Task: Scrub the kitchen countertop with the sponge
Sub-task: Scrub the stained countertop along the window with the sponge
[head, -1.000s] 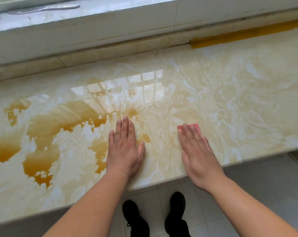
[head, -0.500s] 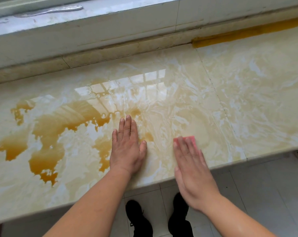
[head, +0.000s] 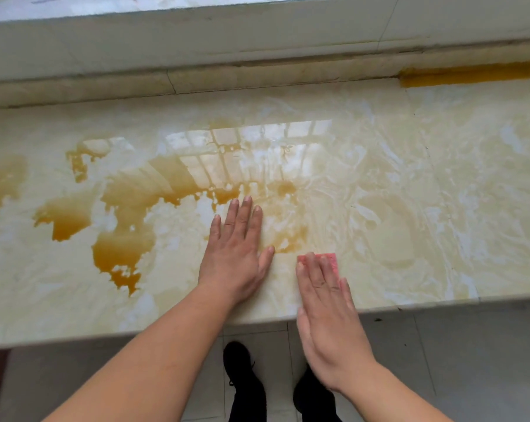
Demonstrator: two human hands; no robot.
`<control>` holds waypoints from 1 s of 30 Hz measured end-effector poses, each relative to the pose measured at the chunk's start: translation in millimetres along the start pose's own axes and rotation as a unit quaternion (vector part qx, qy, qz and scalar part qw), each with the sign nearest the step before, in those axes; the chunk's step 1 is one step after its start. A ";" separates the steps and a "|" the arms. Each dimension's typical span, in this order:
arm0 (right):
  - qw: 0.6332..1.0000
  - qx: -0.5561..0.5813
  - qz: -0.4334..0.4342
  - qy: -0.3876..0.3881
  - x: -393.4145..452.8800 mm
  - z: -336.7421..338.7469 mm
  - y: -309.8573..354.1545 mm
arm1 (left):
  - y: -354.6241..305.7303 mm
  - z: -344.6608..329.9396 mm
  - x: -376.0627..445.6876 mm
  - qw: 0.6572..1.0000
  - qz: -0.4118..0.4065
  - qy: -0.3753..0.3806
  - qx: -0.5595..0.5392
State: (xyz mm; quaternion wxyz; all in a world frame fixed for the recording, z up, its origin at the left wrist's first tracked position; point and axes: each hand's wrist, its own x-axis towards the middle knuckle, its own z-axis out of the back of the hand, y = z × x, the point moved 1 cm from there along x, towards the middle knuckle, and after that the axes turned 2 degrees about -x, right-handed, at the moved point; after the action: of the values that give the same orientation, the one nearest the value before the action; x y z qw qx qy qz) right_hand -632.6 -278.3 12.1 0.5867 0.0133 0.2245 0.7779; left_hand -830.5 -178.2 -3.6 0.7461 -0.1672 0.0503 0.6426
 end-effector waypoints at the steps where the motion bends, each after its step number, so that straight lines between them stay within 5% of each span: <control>1: 1.000 -0.006 -0.002 0.004 13.1 1.7 2.2 | 2.2 -0.5 0.3 1.000 -0.005 0.000 -0.006; 6: 1.000 0.013 -0.018 0.021 96.7 25.6 17.6 | 3.4 -1.0 2.3 1.000 -0.015 0.001 -0.013; 14: 0.999 -0.001 0.027 0.021 17.7 11.2 13.7 | 2.3 0.2 0.7 1.000 -0.012 -0.006 -0.020; 23: 0.999 -0.011 -0.025 0.016 193.7 56.7 14.4 | 0.4 2.6 1.4 1.000 -0.002 0.009 -0.006; 30: 1.000 -0.019 0.012 -0.004 85.3 33.1 -0.4 | 8.0 13.2 0.3 0.994 -0.001 -0.016 -0.106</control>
State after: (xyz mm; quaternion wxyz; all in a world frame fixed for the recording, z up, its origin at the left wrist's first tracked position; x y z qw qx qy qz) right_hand -649.5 -188.8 21.0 0.5788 0.0079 0.2068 0.7888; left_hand -840.1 -172.8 7.2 0.7257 -0.2350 -0.0308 0.6459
